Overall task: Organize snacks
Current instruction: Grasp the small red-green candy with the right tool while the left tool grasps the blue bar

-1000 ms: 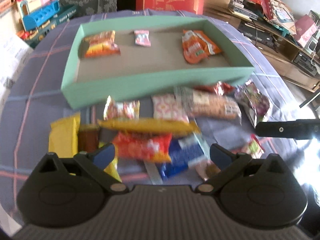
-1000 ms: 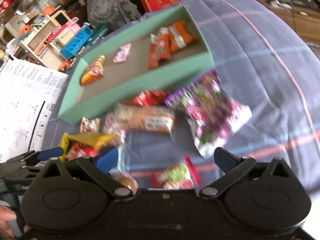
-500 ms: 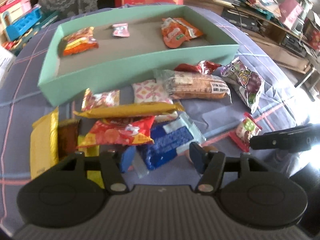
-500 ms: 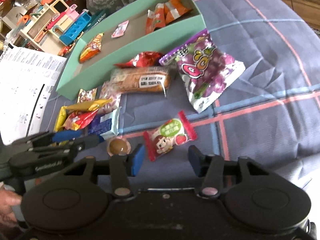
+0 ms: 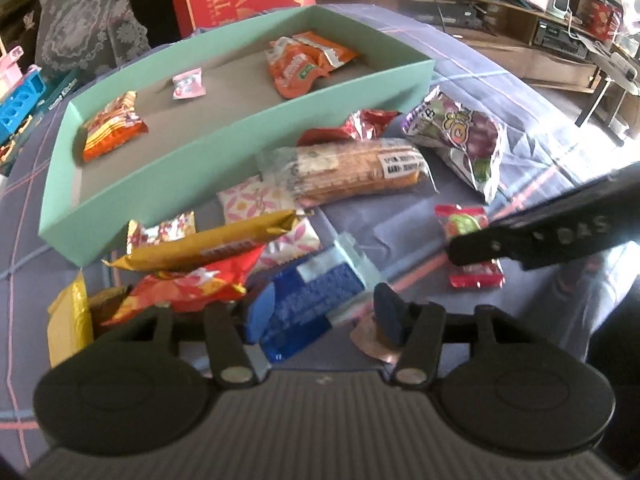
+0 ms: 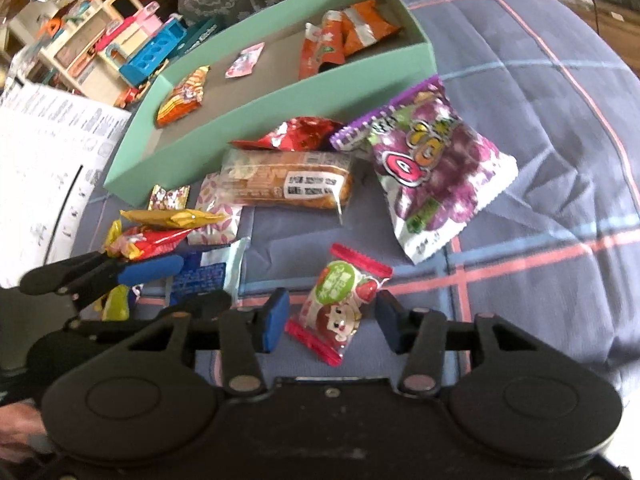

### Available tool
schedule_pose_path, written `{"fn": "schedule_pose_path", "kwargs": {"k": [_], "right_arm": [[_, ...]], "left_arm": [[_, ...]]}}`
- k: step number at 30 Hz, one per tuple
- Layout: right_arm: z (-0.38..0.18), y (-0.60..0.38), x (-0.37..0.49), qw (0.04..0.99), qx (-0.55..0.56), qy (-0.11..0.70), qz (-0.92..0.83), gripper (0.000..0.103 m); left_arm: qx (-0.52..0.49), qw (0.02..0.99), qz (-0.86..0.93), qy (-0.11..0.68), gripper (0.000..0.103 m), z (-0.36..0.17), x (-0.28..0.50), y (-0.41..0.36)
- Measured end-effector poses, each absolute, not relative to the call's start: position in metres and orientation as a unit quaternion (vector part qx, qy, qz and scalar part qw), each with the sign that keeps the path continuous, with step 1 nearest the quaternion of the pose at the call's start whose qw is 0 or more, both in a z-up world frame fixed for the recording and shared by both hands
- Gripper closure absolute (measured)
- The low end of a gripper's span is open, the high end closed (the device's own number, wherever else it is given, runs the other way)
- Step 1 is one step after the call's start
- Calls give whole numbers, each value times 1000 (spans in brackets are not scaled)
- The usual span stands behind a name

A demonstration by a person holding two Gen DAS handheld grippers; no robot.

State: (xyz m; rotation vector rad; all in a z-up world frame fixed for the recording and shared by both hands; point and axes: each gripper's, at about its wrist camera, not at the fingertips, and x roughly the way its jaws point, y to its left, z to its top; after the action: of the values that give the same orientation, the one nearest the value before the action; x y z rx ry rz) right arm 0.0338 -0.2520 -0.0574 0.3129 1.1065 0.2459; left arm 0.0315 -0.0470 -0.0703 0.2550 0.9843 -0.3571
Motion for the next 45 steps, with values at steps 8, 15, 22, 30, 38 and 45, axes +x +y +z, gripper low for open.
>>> {"fn": "schedule_pose_path", "kwargs": {"k": [8,15,22,30,38,45], "right_arm": [[-56,-224,33,852,63,503,134,56],[-57,-231,36,861,51,492,115,73],[-60,-257,29,861,98,487,111,74],[-61,-262,26,866,105,477,109,74],[-62,-261,28,869,102,472,110,74],[-61,-258,28,869,92,474,110,74]], "left_arm": [[84,852,-149,495,49,-74,25,-26],[109,863,-172,463,37,-64,39,-37],[205,842,-213,451,37,-82,46,-66],[159,848,-110,493,50,-77,46,-55],[48,843,-99,526,36,-68,56,-22],[134,841,-143,504,42,-74,33,-25]]}}
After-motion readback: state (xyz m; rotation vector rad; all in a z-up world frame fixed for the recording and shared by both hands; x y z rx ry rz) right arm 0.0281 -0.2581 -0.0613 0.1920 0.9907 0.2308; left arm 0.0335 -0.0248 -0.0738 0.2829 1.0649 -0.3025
